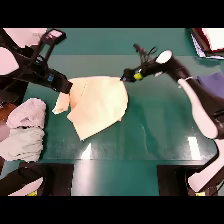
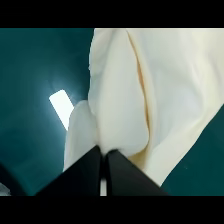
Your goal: Fold the shirts.
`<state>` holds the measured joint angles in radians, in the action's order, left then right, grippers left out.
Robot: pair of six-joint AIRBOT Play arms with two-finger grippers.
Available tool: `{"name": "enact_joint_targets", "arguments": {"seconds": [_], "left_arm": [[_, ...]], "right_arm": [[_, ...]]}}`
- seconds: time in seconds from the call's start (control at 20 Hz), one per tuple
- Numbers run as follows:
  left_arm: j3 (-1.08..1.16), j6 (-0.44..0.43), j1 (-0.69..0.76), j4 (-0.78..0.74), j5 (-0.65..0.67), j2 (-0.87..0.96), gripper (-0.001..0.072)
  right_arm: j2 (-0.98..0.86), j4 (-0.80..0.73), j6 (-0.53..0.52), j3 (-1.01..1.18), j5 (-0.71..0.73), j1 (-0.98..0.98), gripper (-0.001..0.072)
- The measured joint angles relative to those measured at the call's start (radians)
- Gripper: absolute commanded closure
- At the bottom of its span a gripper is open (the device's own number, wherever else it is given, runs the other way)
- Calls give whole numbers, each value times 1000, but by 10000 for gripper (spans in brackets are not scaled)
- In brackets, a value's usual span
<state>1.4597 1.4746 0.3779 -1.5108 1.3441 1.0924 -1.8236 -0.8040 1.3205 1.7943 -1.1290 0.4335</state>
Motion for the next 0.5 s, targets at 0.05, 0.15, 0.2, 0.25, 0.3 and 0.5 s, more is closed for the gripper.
{"name": "enact_joint_targets", "arguments": {"seconds": [0.05,0.15,0.2,0.25,0.3,0.5], "left_arm": [[35,2,0,-6,0,-6,682],[137,2,0,-13,-8,-22,682],[192,2,0,-14,-11,-28,682],[256,3,0,-14,-13,-35,681],[317,3,1,-11,-14,-39,682],[540,3,0,39,-6,-51,682]], "right_arm": [[48,-38,0,28,-11,-20,693],[153,-115,-1,92,-49,-60,693],[203,-147,-1,126,-69,-79,693],[251,-174,-1,160,-91,-98,693],[303,-194,-2,193,-113,-117,693],[520,-240,-2,210,-163,-171,693]]}}
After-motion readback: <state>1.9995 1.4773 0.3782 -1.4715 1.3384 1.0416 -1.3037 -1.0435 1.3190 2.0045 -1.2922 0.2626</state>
